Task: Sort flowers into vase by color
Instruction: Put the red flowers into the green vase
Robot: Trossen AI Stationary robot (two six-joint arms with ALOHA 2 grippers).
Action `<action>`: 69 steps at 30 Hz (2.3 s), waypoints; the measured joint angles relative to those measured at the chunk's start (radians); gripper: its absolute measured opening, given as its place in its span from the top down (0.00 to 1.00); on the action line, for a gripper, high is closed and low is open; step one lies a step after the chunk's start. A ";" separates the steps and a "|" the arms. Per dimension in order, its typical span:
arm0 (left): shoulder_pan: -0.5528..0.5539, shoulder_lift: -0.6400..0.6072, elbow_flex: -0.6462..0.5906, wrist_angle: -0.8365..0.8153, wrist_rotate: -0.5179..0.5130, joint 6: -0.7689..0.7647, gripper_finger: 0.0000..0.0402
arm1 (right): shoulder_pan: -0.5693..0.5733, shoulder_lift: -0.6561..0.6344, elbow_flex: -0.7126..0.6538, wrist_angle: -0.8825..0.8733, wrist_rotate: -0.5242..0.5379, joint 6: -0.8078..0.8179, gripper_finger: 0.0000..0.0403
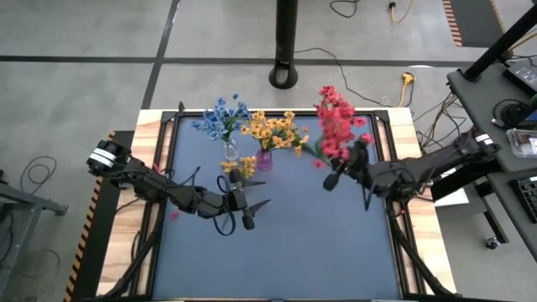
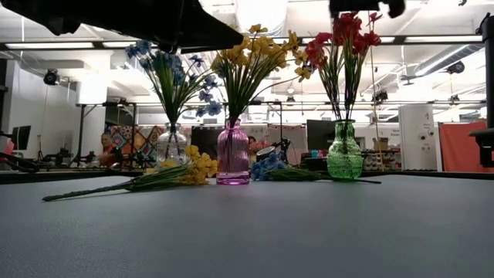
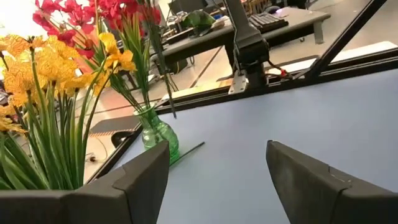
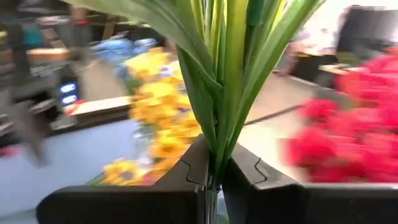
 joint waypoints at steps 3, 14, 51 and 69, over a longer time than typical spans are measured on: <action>0.001 0.000 0.000 -0.001 0.000 0.015 0.38 | -0.007 -0.021 -0.005 0.000 0.085 -0.028 0.96; 0.004 0.000 0.000 -0.005 -0.001 0.041 0.41 | -0.142 -0.024 -0.006 0.006 0.155 -0.069 0.96; 0.004 0.000 -0.004 -0.110 -0.052 0.027 0.41 | -0.258 0.094 0.065 0.107 0.098 -0.218 0.96; 0.004 0.000 -0.016 -0.118 -0.053 0.018 0.41 | -0.282 0.167 0.063 0.103 0.092 -0.178 0.96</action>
